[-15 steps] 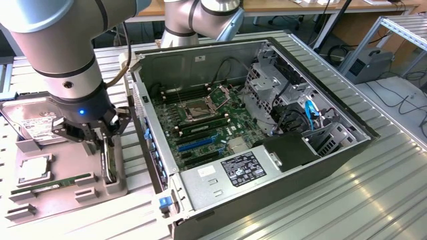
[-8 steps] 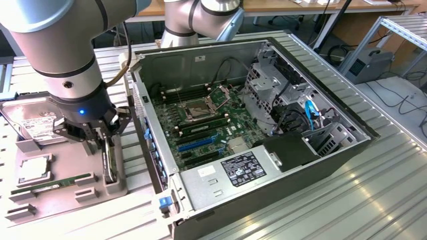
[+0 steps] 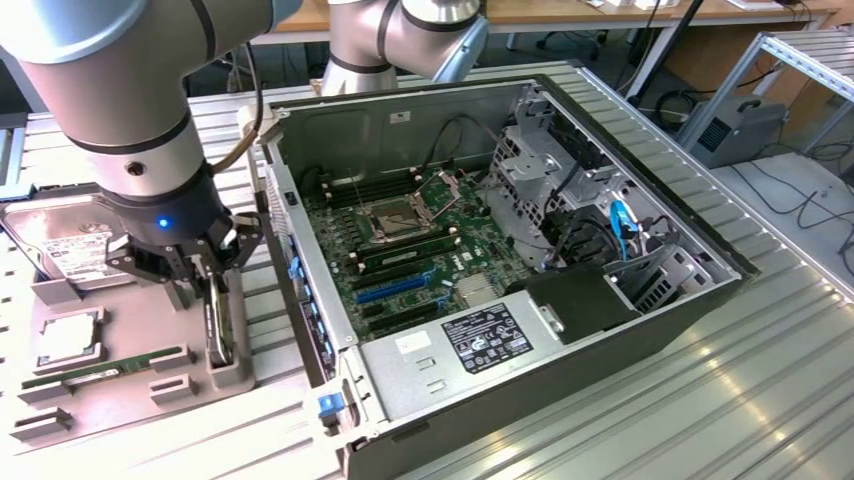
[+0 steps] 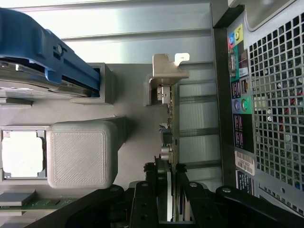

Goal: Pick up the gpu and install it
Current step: 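Pick up the gpu and move the gpu toward the slot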

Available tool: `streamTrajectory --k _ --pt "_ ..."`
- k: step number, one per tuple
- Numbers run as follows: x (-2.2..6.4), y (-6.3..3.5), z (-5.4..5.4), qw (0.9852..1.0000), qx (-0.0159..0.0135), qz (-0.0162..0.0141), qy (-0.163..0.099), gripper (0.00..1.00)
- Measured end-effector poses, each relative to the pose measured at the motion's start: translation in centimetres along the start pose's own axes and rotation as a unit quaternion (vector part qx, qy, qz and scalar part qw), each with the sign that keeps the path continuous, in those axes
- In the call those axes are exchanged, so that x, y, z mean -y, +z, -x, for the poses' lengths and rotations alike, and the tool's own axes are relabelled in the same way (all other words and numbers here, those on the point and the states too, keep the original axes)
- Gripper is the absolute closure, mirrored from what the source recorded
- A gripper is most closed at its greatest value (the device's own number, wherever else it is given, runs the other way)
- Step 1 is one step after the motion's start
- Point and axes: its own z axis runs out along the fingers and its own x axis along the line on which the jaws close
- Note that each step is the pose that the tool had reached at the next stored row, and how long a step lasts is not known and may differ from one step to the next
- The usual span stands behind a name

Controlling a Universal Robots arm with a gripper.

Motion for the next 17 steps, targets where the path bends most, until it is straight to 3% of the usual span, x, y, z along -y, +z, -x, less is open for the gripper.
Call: streamTrajectory --k 17 --pt "-0.03 -0.84 0.02 1.0000 -0.0001 -0.0001 0.000 0.73"
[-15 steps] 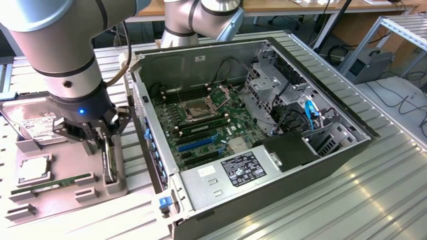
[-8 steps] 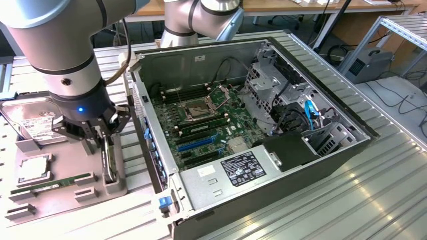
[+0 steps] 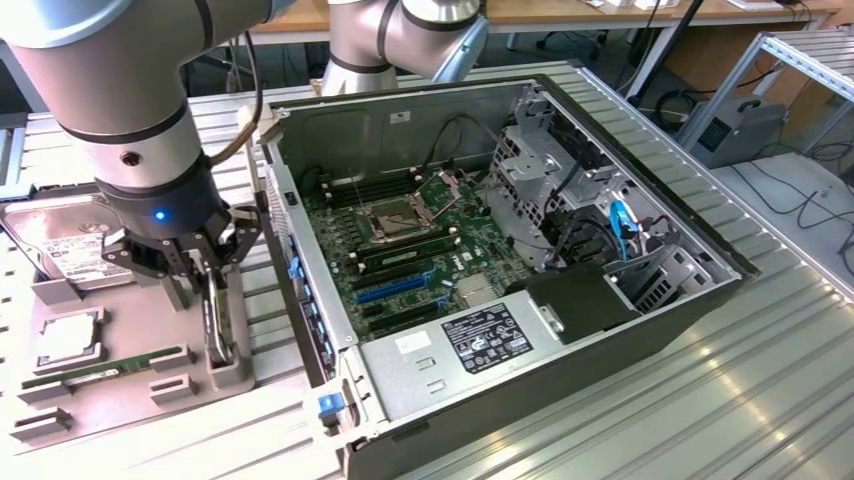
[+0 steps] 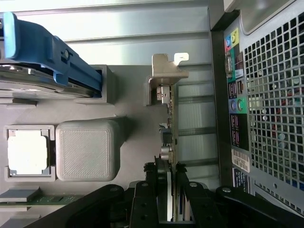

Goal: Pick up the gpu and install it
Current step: 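Pick up the gpu and move the gpu toward the slot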

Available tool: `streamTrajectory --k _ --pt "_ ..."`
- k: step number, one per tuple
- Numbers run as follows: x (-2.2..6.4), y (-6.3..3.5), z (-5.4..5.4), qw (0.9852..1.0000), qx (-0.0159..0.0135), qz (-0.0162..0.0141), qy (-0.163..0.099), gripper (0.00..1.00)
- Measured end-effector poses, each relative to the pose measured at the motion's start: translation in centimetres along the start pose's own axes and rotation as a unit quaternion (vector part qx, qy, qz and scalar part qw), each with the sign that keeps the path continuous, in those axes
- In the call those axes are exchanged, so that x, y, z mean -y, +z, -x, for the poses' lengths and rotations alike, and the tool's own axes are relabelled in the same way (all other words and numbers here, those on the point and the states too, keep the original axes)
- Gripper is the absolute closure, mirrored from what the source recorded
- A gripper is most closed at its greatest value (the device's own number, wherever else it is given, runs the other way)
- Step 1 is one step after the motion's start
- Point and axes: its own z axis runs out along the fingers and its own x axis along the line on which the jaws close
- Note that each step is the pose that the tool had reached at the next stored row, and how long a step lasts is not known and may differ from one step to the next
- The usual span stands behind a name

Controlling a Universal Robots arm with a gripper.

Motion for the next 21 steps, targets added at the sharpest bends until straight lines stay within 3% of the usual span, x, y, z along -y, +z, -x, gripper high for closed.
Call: streamTrajectory --k 21 --pt "-0.04 -0.99 0.03 1.0000 0.0001 0.0001 0.000 0.73"
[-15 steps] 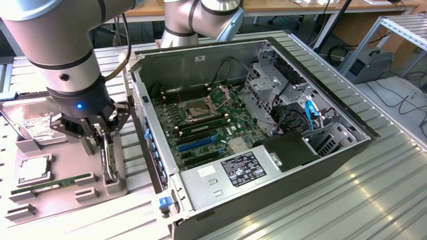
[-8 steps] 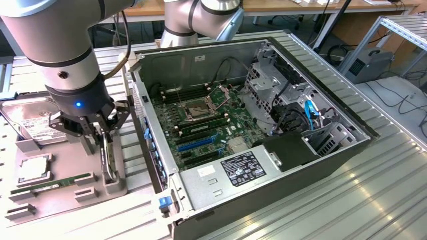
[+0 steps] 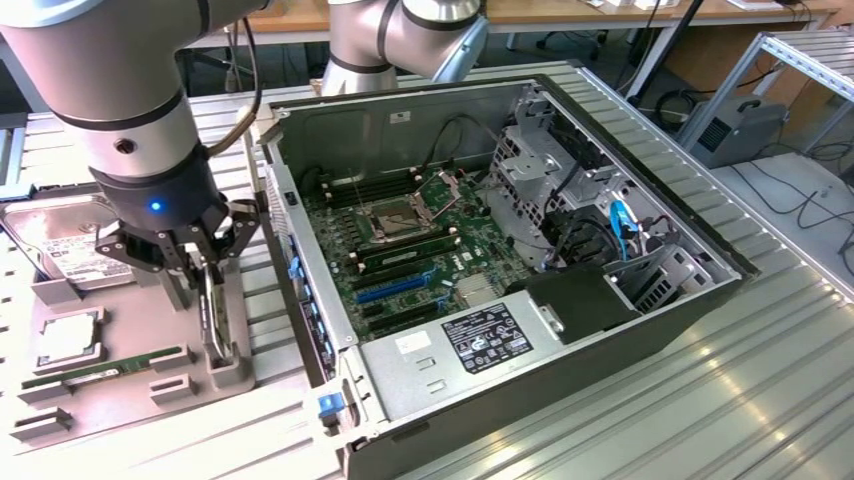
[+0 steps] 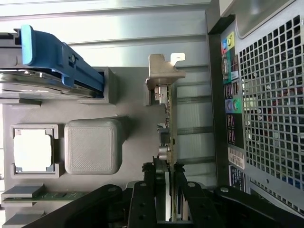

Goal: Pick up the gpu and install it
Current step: 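Pick up the gpu and move the gpu toward the slot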

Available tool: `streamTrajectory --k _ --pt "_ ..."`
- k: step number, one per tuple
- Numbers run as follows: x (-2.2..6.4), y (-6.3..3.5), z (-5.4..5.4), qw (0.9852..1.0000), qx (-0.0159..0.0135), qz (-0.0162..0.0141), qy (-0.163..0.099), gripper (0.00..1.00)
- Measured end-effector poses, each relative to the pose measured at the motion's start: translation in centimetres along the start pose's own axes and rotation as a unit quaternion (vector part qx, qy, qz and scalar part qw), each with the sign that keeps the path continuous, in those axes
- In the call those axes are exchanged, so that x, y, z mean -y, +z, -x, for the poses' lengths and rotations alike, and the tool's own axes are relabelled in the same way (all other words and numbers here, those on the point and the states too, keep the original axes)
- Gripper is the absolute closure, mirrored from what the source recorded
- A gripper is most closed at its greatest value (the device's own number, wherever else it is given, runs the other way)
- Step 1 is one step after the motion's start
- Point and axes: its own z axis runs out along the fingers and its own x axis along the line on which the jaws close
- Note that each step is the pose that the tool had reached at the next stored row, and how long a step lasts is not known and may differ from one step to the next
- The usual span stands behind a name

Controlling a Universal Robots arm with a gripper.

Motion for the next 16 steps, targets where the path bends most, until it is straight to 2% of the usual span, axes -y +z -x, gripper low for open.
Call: streamTrajectory --k 16 --pt "-0.03 -0.78 0.02 1.0000 0.0000 0.0000 0.000 0.73"
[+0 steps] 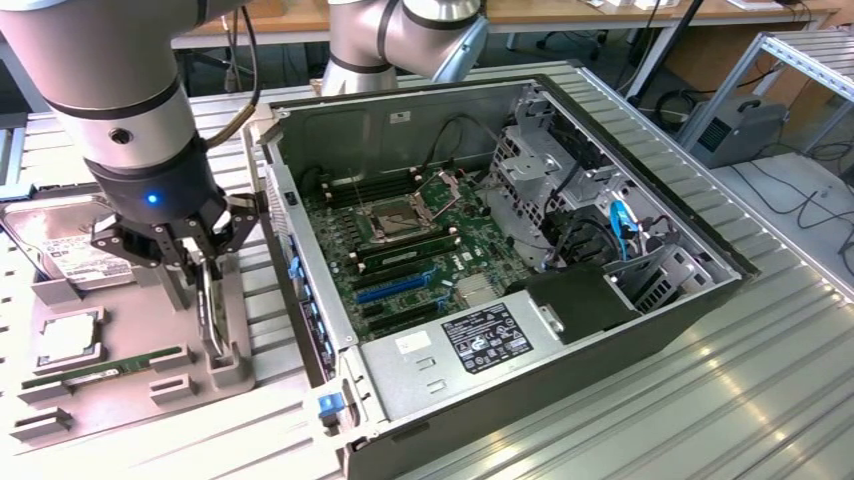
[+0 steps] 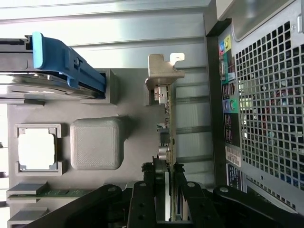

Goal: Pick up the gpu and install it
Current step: 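Pick up the gpu and move the gpu toward the slot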

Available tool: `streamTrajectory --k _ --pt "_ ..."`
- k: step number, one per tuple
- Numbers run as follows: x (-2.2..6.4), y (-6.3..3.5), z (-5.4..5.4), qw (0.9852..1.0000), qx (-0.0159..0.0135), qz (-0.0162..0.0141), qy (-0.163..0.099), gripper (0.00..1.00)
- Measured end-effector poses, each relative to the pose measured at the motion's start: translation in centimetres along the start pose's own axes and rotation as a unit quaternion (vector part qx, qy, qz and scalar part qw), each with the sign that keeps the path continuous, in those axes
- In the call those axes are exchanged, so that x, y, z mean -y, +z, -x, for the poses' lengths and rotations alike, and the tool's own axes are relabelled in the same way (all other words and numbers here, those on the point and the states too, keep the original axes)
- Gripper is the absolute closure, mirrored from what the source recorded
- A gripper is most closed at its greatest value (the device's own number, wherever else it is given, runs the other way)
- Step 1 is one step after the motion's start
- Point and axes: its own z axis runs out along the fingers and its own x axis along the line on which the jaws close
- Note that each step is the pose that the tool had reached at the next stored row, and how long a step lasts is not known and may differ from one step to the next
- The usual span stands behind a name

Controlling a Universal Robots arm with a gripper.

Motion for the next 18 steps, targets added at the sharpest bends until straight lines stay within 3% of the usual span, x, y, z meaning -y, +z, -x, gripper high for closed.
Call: streamTrajectory --k 18 --pt "-0.04 -1.01 0.03 1.0000 0.0000 0.0000 0.000 0.73"
